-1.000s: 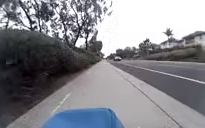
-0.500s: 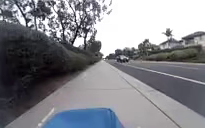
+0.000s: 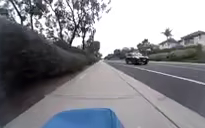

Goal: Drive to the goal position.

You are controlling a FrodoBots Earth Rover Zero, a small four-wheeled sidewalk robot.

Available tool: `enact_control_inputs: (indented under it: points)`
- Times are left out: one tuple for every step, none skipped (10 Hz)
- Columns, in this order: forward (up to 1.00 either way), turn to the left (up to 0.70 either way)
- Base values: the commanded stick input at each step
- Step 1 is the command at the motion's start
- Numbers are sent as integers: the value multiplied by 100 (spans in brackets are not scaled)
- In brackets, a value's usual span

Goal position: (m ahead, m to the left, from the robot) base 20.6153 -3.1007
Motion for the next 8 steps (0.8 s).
enact_control_inputs:
  points:
    - [100,27]
    - [100,6]
    - [100,0]
    - [100,0]
    - [100,0]
    - [100,0]
    - [100,0]
    - [100,0]
